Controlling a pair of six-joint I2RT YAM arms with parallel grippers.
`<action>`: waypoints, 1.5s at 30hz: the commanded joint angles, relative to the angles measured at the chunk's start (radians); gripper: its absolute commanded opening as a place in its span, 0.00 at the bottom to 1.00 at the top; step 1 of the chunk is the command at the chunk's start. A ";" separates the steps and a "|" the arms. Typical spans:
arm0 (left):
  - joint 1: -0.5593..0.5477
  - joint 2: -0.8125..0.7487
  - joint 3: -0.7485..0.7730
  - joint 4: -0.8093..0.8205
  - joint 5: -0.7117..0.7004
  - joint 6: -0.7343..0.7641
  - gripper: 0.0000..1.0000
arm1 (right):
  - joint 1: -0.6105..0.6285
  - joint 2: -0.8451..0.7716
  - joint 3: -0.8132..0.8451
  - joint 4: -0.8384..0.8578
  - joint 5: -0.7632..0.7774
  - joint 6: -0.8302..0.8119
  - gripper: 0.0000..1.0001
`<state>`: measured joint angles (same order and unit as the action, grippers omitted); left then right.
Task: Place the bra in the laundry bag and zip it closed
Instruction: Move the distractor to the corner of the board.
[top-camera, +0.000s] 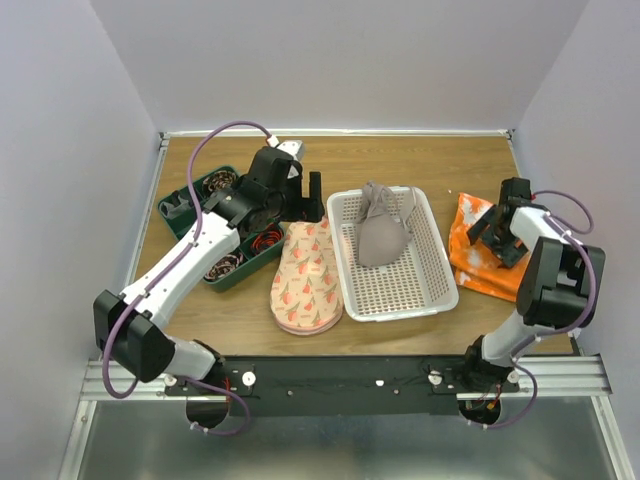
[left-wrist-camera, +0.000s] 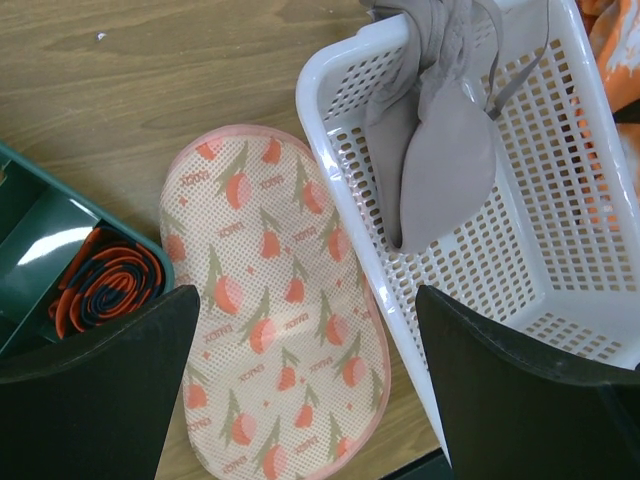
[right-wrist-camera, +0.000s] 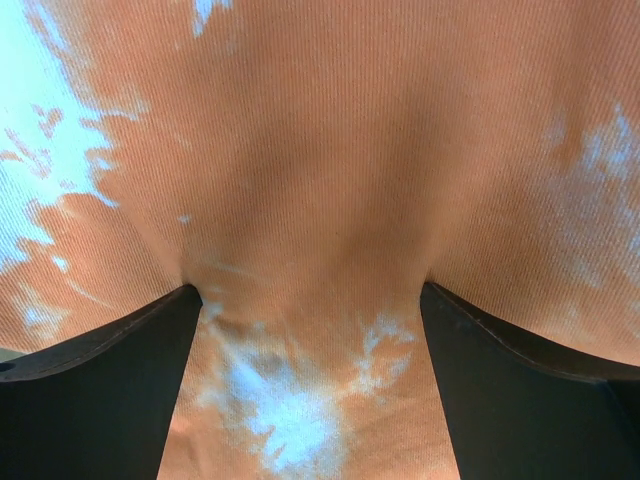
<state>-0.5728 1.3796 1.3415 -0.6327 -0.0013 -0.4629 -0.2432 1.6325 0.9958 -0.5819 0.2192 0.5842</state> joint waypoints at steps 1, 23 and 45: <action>0.010 0.018 0.045 -0.016 0.034 0.035 0.99 | -0.002 0.166 0.124 0.047 0.049 -0.089 1.00; 0.059 0.055 0.062 -0.022 0.057 0.081 0.99 | 0.070 0.885 1.151 -0.257 -0.166 -0.573 1.00; 0.070 0.026 0.039 0.014 0.080 0.056 0.99 | 0.145 0.621 0.961 -0.058 -0.145 -0.645 1.00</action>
<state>-0.5095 1.4364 1.3834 -0.6353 0.0433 -0.3931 -0.1566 2.4382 2.1761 -0.7349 0.0860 -0.0685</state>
